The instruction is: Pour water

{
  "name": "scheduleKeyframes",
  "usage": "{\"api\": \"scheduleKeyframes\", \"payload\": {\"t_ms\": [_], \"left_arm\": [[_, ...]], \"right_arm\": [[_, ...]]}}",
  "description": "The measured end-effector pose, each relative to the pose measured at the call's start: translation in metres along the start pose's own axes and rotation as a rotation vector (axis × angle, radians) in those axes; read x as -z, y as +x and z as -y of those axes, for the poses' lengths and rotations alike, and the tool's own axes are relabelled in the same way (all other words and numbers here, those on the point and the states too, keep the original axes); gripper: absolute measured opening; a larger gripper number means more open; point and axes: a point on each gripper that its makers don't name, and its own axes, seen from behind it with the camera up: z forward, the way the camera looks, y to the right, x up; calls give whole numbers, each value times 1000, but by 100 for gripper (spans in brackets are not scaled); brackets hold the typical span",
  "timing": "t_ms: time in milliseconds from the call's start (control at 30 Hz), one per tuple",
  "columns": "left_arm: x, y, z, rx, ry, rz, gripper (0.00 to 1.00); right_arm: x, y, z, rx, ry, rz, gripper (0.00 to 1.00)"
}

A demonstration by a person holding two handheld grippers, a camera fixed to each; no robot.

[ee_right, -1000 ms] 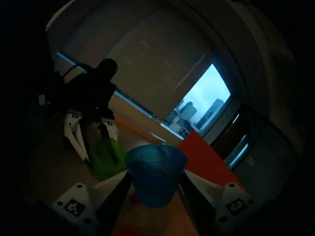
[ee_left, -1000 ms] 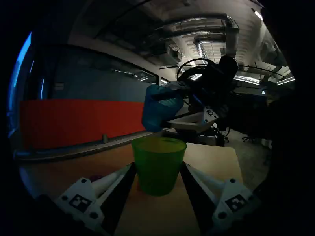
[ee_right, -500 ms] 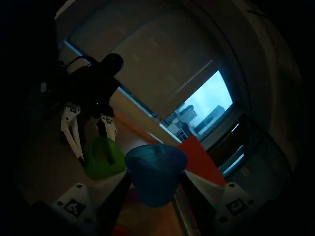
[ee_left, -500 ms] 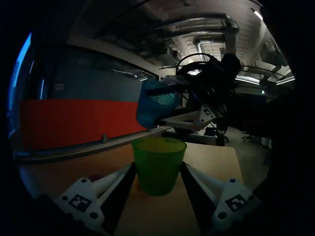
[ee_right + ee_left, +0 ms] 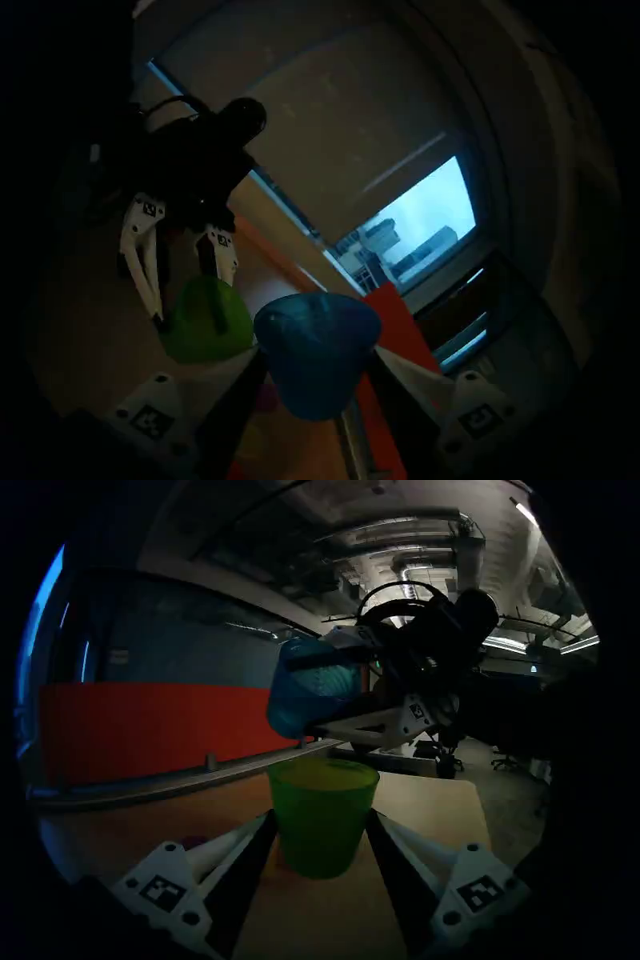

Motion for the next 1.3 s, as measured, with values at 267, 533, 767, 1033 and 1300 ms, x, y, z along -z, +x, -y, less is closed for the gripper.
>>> {"api": "scheduleKeyframes", "payload": {"t_ms": [267, 533, 767, 1033, 1300], "left_arm": [[0, 1, -2, -1, -6, -5, 80], [0, 2, -4, -5, -10, -7, 79], [-1, 1, -5, -8, -11, -8, 79], [-1, 4, -6, -11, -13, -7, 79], [-2, 4, -7, -16, -17, -7, 79]], "right_arm": [[-4, 4, -2, 42, -9, 6, 85], [-8, 6, -2, 84, -5, 14, 85], [-10, 6, -1, 106, -7, 21, 85], [-11, 8, -3, 116, -15, 22, 85], [-12, 9, -5, 144, -19, 25, 85]]}}
